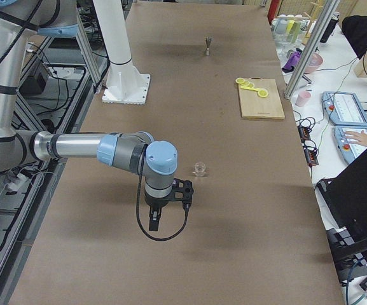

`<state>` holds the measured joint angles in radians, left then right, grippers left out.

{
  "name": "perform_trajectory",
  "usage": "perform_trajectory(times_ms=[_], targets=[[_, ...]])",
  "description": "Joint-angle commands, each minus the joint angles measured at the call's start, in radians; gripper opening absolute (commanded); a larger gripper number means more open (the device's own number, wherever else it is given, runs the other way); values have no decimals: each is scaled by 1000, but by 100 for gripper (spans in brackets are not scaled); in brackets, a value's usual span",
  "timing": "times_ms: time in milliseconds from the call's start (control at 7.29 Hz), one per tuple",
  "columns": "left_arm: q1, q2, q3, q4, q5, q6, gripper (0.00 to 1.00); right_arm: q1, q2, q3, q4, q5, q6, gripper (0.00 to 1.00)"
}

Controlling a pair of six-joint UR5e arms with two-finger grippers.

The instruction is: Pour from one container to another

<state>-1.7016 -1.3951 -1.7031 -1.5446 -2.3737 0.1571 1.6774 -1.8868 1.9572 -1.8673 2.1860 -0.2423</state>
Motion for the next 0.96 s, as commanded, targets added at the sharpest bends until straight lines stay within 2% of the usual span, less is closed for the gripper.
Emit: perform_trajectory(times_ms=[0, 412, 823], targets=[[8, -2, -46, 3, 5, -68, 98, -1, 0, -1, -1, 0, 0, 100], [26, 1, -97, 3, 36, -73, 98, -1, 2, -1, 2, 0, 0, 100], [26, 4, -98, 1, 36, -73, 98, -4, 2, -4, 5, 0, 2, 100]])
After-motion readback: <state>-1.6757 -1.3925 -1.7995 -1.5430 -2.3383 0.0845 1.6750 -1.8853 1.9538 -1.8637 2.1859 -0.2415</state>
